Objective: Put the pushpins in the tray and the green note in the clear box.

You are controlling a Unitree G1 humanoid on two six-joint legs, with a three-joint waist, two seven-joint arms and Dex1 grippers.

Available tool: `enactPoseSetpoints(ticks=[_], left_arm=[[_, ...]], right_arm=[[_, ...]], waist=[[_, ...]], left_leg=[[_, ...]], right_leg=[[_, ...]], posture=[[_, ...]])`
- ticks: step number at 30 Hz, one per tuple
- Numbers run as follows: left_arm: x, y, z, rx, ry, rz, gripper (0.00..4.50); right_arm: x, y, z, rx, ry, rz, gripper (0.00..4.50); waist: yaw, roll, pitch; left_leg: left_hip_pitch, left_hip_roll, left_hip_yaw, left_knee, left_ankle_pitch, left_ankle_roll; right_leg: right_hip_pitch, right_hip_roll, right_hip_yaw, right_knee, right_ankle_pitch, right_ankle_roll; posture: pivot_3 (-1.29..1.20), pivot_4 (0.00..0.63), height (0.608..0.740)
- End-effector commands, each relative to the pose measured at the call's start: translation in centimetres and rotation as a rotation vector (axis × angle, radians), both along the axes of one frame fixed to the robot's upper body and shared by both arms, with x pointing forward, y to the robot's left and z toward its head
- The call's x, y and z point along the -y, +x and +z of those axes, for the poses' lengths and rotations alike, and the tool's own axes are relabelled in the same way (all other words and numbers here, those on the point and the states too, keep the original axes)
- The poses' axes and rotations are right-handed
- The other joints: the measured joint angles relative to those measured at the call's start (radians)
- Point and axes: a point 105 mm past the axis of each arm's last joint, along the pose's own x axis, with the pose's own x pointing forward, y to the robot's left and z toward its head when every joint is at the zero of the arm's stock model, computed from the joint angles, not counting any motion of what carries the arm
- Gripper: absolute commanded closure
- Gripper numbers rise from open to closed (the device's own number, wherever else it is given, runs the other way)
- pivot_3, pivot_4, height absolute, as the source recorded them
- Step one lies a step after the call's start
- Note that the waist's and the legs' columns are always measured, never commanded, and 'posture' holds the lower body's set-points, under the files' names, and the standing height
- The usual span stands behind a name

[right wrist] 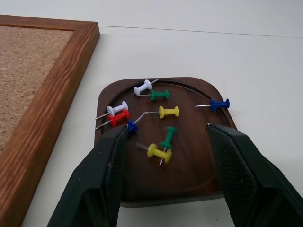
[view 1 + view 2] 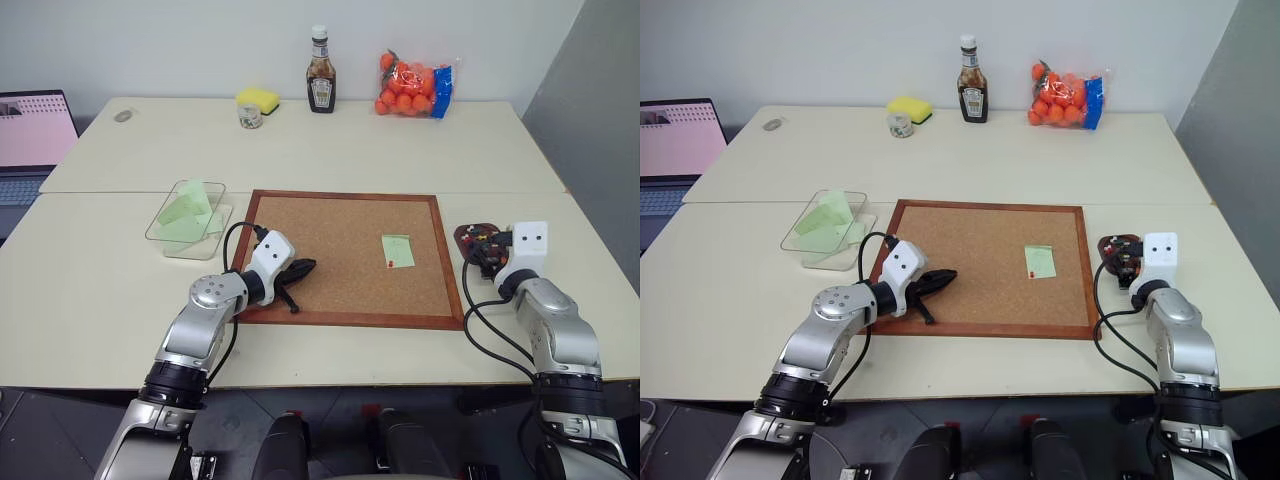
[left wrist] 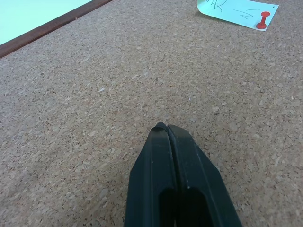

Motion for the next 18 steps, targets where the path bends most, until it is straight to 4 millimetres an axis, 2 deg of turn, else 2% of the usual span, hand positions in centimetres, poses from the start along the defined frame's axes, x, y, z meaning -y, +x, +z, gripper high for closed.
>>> enactPoseSetpoints(ticks=[1,11,15,18], left_arm=[[0.1,-0.1,-0.1,0.003,0.024,-0.013,4.5],[0.2,-0.2,-0.2,-0.001,0.023,-0.015,4.5],[0.2,-0.2,-0.2,0.0,0.023,-0.015,4.5],[0.2,-0.2,-0.2,0.001,0.024,-0.012,4.5]], right_arm=[[0.7,0.0,0.9,0.021,-0.01,-0.026,1.69],[0.7,-0.2,1.2,0.033,-0.095,-0.027,1.69],[0.6,-0.3,2.5,0.108,-0.037,-0.03,1.69],[-0.5,-0.6,4.1,0.19,0.053,0.033,1.69]], waist=[[0.0,0.0,0.0],[0.0,0.0,0.0],[0.0,0.0,0.0],[0.0,0.001,0.0]], left_leg=[[0.0,0.0,0.0,0.0,0.0,0.0],[0.0,0.0,0.0,0.0,0.0,0.0],[0.0,0.0,0.0,0.0,0.0,0.0],[0.0,0.0,0.0,0.0,0.0,0.0]], right_leg=[[0.0,0.0,0.0,0.0,0.0,0.0],[0.0,0.0,0.0,0.0,0.0,0.0],[0.0,0.0,0.0,0.0,0.0,0.0],[0.0,0.0,0.0,0.0,0.0,0.0]], posture=[[0.0,0.15,0.74],[0.0,0.15,0.74],[0.0,0.15,0.74],[0.0,0.15,0.74]])
